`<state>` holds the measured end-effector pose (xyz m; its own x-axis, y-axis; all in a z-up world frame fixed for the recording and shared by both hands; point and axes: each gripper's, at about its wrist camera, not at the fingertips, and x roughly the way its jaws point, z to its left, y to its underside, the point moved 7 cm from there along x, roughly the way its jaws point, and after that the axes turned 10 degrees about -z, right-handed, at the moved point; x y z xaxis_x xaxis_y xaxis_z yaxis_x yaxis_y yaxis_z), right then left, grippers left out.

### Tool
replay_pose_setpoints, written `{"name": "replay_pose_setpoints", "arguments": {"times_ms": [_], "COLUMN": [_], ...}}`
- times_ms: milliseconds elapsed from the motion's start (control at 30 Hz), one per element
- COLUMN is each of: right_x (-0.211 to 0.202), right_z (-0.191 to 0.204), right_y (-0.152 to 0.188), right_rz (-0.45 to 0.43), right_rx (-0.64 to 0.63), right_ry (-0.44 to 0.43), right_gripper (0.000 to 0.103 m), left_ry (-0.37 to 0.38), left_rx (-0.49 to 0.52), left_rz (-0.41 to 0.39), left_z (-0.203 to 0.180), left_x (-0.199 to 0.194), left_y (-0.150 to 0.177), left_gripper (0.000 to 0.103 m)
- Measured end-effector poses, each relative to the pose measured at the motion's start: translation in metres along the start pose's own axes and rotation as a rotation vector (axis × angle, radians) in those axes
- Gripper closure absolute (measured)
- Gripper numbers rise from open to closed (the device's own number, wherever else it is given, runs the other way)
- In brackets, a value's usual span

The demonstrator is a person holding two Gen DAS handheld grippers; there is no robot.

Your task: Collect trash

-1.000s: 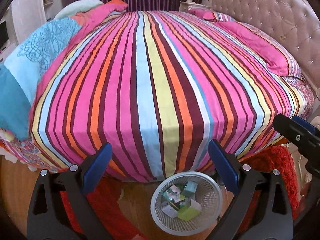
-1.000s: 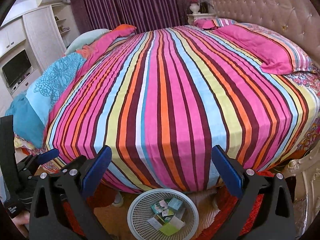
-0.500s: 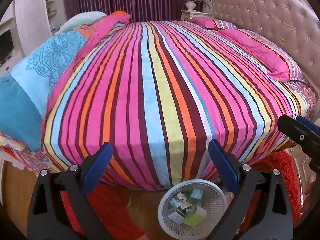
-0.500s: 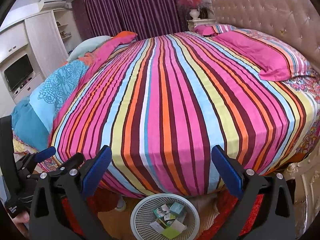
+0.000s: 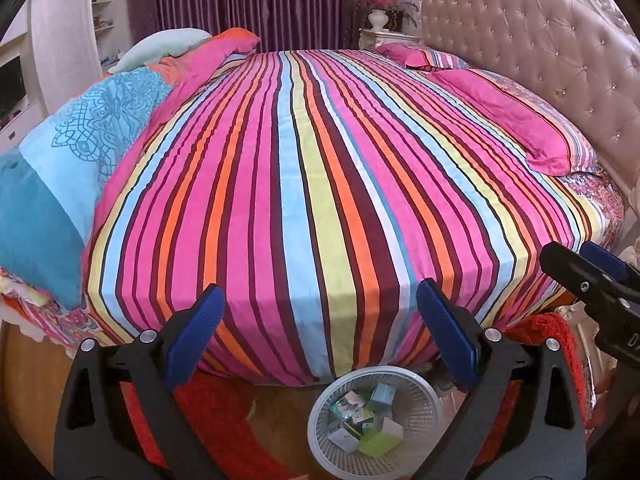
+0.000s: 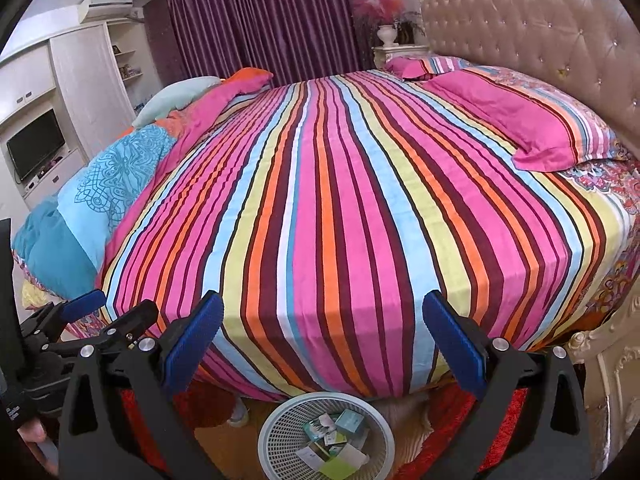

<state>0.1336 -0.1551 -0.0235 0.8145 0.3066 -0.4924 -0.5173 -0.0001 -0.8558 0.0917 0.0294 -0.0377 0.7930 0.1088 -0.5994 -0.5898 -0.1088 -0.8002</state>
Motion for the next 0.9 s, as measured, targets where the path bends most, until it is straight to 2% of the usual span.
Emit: {"name": "replay_pose_setpoints", "arguments": {"times_ms": [567,900], "right_x": [0.0021,0.0019], "right_z": [-0.0011,-0.0011], "right_y": [0.0015,0.0017], "right_rz": [0.016,0.014], "right_rx": [-0.002,0.0], "right_ry": [0.0,0.001], "right_gripper": [0.008,0.008], "left_ry": [0.007,0.003], "left_rx": [-0.018,0.023], "left_rz": [-0.024,-0.027], "left_z": [0.0021,-0.0046], "left_x": [-0.0048,-0.0083], "left_y": [-0.0057,-0.0087], "left_gripper": [0.009,0.009]}}
